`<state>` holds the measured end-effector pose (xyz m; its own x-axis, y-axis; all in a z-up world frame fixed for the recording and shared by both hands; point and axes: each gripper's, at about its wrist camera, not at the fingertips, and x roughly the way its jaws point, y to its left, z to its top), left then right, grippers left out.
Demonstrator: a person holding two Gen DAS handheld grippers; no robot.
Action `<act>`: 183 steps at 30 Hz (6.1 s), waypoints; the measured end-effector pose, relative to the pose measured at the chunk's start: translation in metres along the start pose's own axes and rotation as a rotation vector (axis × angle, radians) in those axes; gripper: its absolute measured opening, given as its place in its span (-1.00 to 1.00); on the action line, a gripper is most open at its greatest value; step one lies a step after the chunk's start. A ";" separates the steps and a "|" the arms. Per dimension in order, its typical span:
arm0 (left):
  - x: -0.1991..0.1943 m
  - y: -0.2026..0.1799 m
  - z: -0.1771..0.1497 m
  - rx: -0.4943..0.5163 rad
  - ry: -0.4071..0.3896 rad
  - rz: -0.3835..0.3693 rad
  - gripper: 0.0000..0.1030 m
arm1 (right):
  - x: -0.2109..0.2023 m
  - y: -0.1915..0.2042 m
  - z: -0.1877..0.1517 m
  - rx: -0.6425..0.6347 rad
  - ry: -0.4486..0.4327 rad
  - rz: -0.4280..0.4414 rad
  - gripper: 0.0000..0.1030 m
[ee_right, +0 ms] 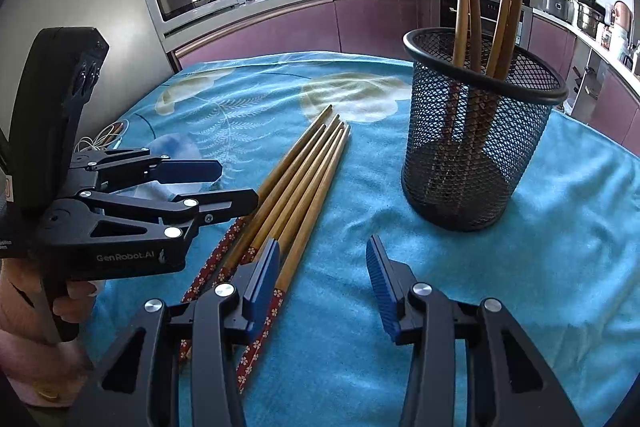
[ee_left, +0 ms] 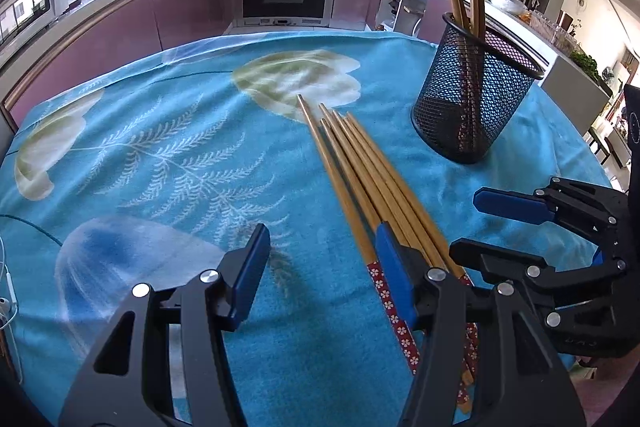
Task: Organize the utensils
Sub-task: 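Move the right tool back to the chopstick row and grasp one, then lift the grasped chopstick upright with the right tool over the mesh holder, then lower the chopstick into the mesh holder and open the right tool, then move the right tool back to the chopsticks and grasp one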
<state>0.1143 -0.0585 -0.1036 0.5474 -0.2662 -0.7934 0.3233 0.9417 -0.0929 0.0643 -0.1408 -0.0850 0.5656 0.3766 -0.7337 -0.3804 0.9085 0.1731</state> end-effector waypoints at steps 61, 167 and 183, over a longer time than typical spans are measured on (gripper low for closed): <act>0.030 -0.005 0.032 -0.018 0.020 0.039 -0.84 | 0.013 -0.016 0.021 0.043 0.035 -0.025 -0.89; -0.020 -0.069 0.146 0.094 -0.150 -0.202 -0.54 | -0.066 -0.109 0.092 0.156 -0.207 -0.046 -0.73; -0.059 -0.015 0.067 0.045 -0.215 -0.067 -0.08 | -0.078 -0.036 0.045 -0.004 -0.193 0.105 -0.27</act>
<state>0.1287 -0.0705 -0.0149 0.6741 -0.3701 -0.6393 0.3957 0.9117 -0.1105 0.0667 -0.1953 -0.0046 0.6521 0.4973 -0.5722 -0.4477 0.8617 0.2388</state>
